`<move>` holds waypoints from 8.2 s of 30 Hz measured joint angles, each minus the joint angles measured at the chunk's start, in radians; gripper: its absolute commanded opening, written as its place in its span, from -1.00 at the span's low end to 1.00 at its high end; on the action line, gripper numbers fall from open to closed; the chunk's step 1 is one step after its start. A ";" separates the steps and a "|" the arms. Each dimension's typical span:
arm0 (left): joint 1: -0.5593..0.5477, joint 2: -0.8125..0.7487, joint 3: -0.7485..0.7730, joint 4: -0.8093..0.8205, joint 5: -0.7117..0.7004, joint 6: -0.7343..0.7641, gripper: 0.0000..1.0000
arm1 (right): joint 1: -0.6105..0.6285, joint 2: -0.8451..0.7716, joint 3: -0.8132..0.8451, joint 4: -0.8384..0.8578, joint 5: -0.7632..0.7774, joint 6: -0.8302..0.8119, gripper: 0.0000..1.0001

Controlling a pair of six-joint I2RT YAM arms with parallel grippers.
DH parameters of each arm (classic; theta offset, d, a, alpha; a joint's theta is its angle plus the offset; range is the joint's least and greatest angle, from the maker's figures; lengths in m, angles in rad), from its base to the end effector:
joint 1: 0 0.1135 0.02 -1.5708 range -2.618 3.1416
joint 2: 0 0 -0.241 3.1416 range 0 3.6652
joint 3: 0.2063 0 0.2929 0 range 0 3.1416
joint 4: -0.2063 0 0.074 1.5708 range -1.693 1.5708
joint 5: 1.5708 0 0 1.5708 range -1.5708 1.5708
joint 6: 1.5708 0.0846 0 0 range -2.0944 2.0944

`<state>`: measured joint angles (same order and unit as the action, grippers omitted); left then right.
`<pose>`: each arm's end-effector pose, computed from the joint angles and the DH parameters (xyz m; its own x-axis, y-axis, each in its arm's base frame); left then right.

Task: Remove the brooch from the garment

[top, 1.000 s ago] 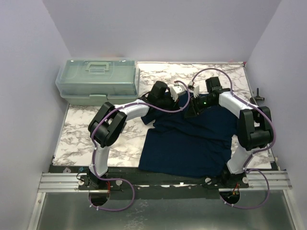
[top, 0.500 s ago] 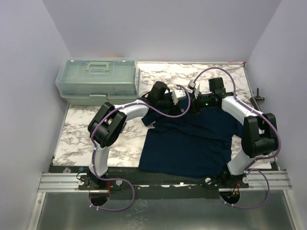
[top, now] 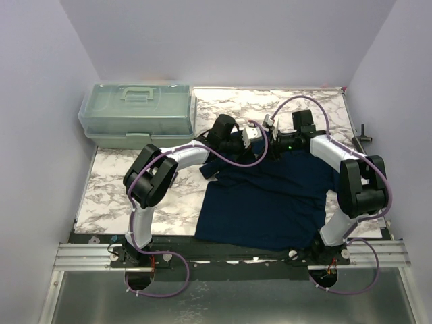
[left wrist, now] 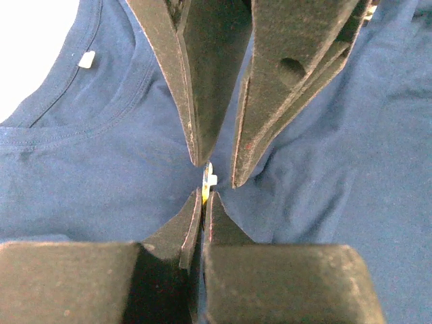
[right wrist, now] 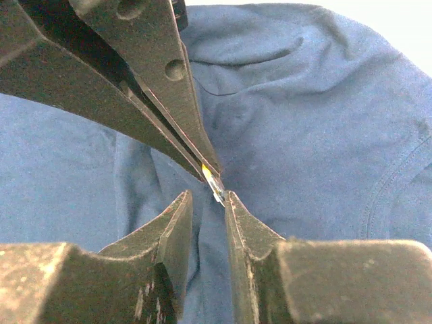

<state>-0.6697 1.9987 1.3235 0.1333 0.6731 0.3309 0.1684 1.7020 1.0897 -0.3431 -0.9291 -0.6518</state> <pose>0.3603 -0.3526 0.1281 -0.0887 0.3942 -0.9147 0.9864 0.1622 -0.0257 0.3757 0.1326 0.1350 -0.3026 -0.4197 -0.8557 -0.9305 0.3245 0.1698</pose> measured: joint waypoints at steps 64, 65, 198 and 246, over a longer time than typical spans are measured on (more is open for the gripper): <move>-0.014 -0.020 0.044 -0.100 0.021 0.207 -0.77 | 0.000 0.047 0.185 -0.341 0.076 -0.080 -0.99; -0.015 -0.020 0.044 -0.100 0.021 0.208 -0.83 | 0.000 0.047 0.185 -0.341 0.076 -0.083 -0.99; -0.032 -0.089 -0.104 0.051 -0.011 0.047 0.04 | -0.012 0.129 0.209 -0.377 0.024 0.157 -0.99; 0.060 -0.211 -0.077 -0.180 0.018 0.178 0.03 | -0.004 0.100 0.119 0.071 -0.061 0.413 -0.99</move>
<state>-0.6098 1.7874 1.2469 -0.0467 0.6907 0.5087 0.1646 1.8019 1.2087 -0.2718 -0.9901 -0.2390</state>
